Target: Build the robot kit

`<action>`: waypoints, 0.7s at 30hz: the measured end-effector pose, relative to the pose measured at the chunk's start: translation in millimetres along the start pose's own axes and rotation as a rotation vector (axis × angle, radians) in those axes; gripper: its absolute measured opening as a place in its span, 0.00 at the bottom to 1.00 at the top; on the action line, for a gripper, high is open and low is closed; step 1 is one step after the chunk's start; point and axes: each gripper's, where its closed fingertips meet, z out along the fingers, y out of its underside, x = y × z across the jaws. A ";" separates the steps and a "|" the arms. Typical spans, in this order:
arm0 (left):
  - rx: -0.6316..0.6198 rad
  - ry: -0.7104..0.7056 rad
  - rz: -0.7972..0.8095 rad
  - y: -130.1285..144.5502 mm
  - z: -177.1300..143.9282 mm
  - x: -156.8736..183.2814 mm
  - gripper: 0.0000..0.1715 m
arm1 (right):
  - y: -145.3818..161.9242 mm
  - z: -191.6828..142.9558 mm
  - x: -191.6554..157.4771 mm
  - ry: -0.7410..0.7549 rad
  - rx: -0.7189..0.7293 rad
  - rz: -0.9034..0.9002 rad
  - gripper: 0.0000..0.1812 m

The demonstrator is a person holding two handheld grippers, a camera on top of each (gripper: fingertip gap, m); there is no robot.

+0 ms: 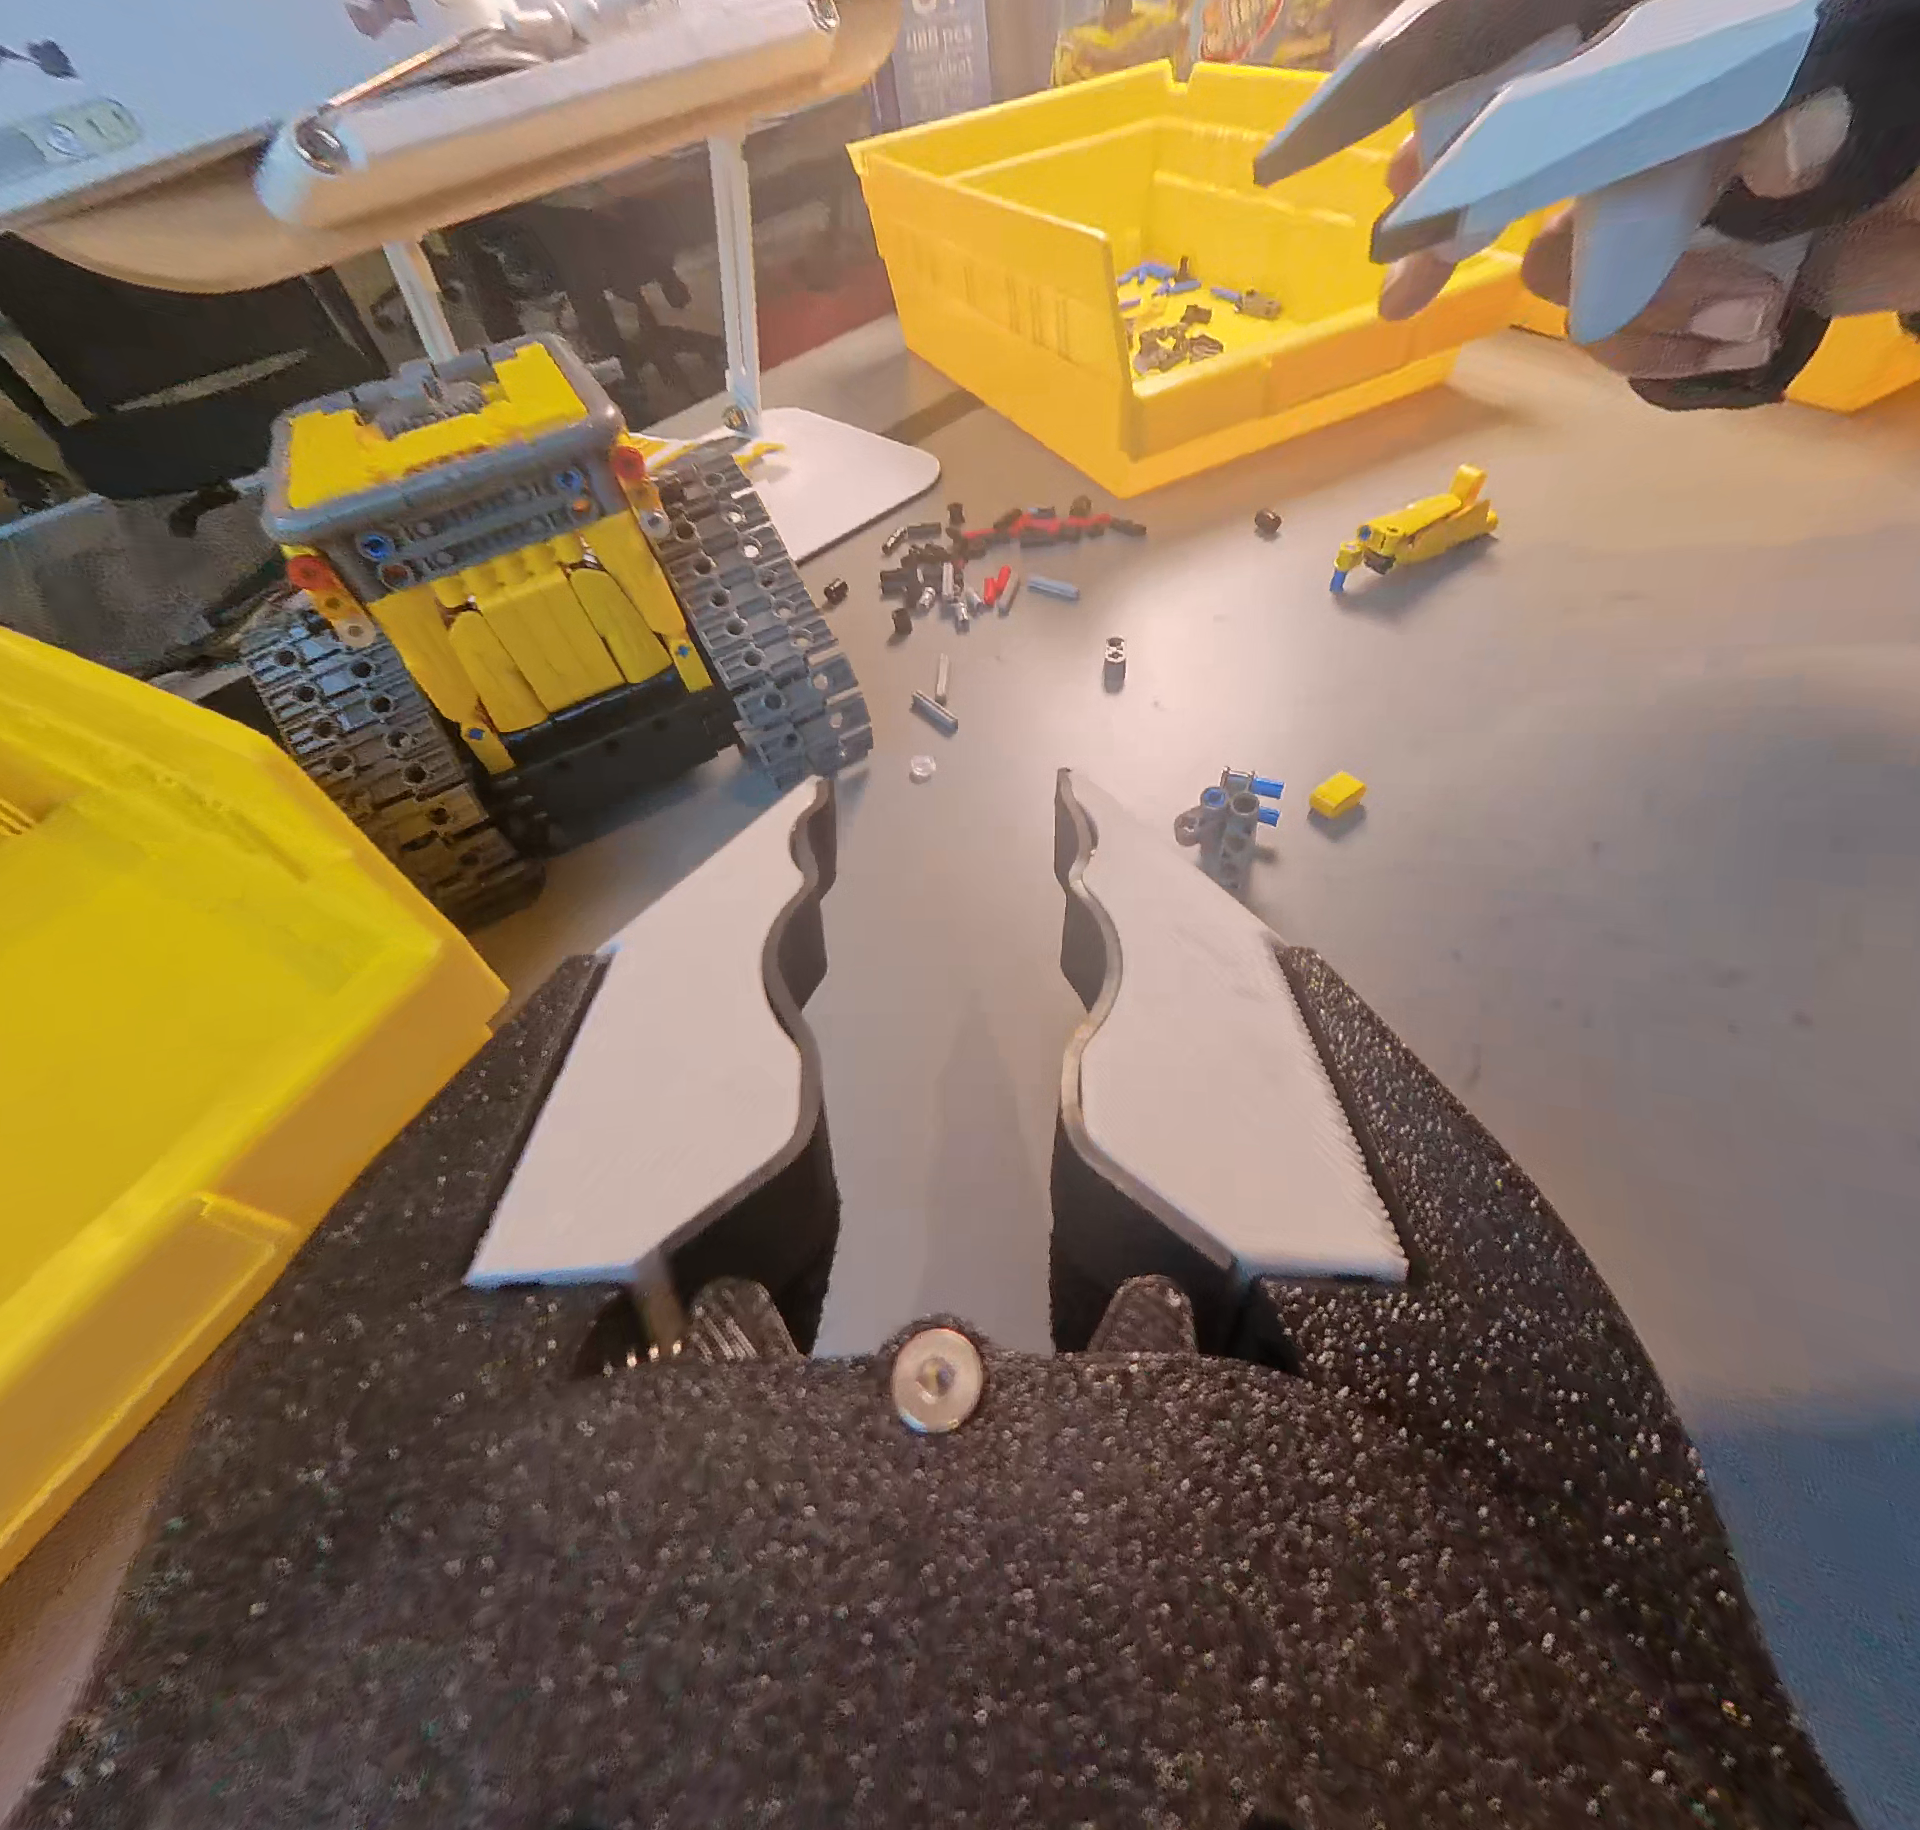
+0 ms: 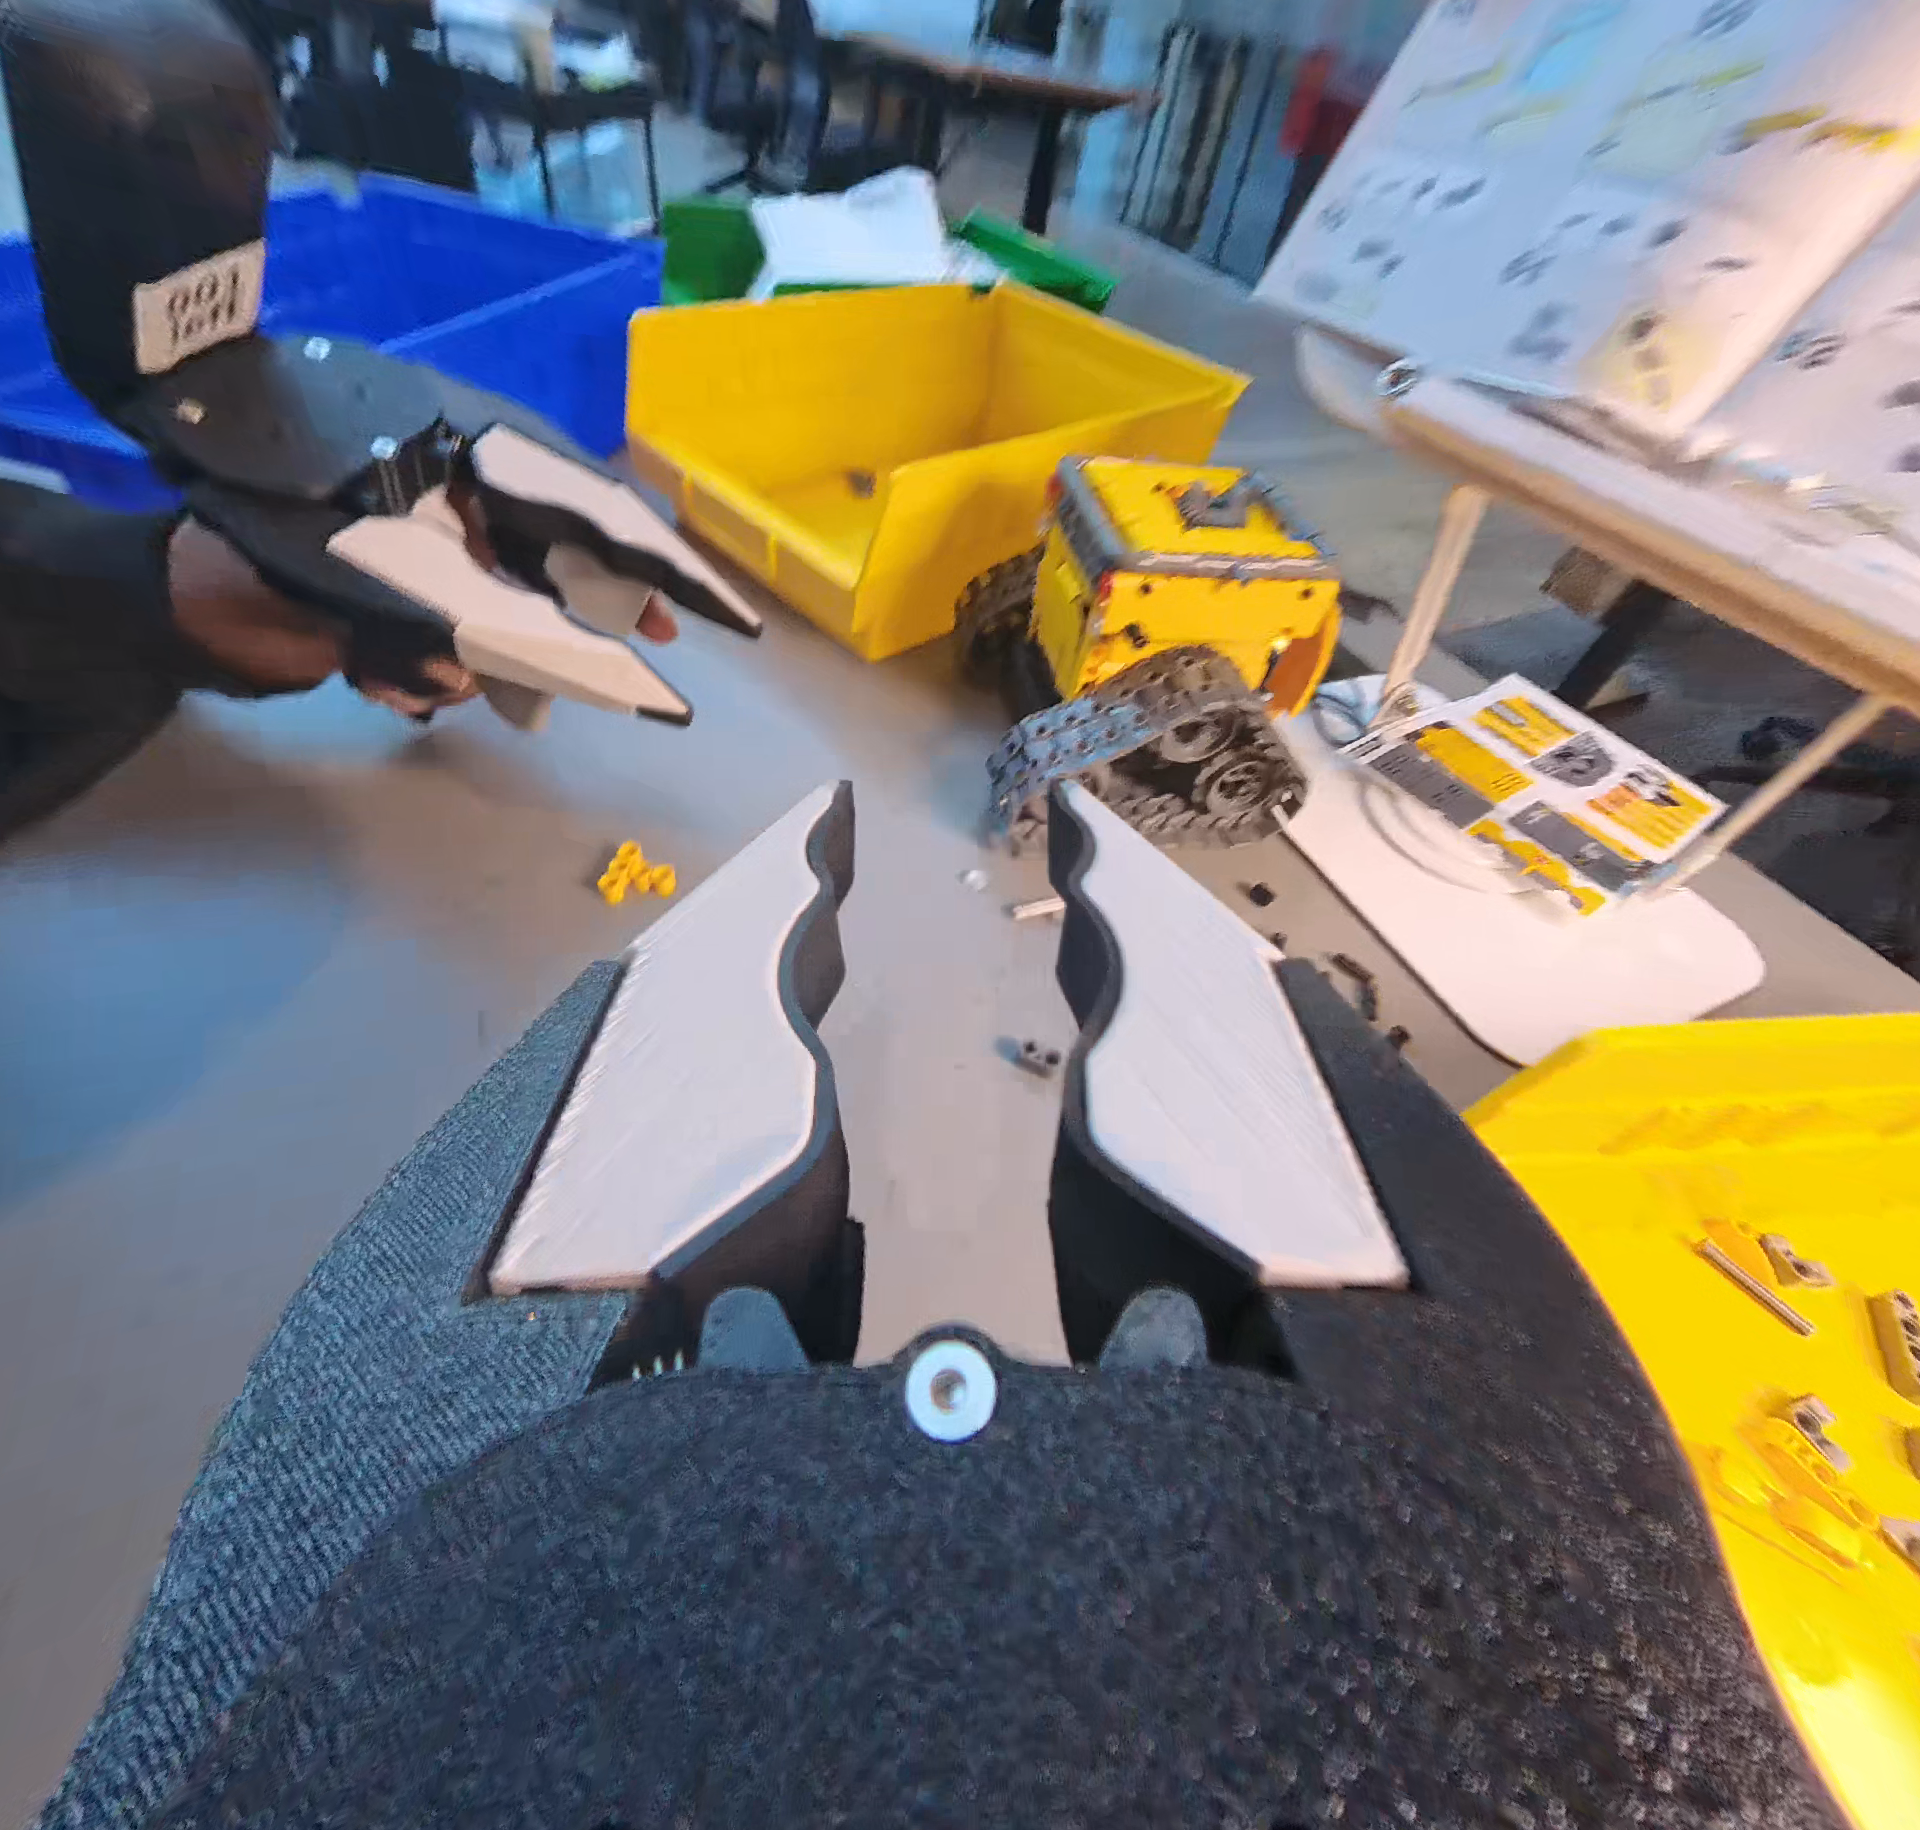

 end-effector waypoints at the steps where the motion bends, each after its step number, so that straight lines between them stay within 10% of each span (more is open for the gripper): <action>1: 0.012 -0.012 -0.004 -1.8 -1.1 -2.6 0.25 | -3.7 -4.5 7.8 0.036 0.038 0.013 0.22; 21: 0.133 -0.084 -0.075 -10.6 -9.7 -36.2 0.27 | -14.5 -58.8 87.6 0.371 0.300 0.072 0.23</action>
